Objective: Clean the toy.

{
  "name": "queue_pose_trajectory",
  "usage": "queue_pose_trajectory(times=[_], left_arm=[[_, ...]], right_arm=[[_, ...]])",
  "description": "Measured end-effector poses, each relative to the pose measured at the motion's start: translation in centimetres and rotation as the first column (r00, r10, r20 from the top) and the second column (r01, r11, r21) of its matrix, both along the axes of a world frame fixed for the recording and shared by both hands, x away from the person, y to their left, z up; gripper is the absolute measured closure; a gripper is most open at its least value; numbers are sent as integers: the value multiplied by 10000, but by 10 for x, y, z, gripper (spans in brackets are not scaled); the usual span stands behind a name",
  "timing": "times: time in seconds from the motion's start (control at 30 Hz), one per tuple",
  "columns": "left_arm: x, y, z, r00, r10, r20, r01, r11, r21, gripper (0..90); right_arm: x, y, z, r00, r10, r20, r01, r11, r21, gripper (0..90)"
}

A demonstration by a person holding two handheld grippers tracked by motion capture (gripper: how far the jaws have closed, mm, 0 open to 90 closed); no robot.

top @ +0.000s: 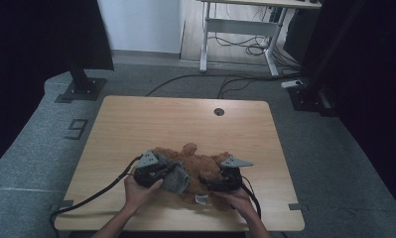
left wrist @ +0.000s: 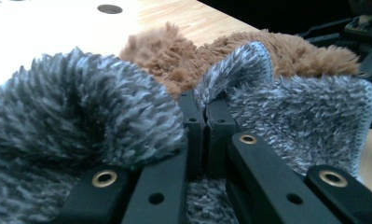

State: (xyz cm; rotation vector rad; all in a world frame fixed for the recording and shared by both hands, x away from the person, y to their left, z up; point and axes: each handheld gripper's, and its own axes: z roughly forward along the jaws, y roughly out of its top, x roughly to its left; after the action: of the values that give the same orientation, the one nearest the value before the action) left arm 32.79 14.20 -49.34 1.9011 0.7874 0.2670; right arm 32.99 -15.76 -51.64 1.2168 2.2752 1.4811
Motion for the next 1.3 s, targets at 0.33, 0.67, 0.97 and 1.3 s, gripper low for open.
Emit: queue_pose_trajectory(times=[0.33,0.67,0.97,1.3], left_arm=[[33,-38,55,9996,-266,-40,265,9990,-373,864],[60,-109,26,9976,-360,-584,433,9906,1299,864],[51,-42,30,9978,641,-145,-615,9880,1415,866],[49,46,25,9754,2201,-69,-2186,9715,916,865]], right_arm=[[1,13,-1,9911,167,1317,-72,9973,-725,433],[6,24,-1,9861,-101,1659,287,9935,-1099,463],[4,24,-1,9830,-197,1825,393,9937,-1047,468],[3,23,-2,9828,-294,1821,468,9947,-921,468]])
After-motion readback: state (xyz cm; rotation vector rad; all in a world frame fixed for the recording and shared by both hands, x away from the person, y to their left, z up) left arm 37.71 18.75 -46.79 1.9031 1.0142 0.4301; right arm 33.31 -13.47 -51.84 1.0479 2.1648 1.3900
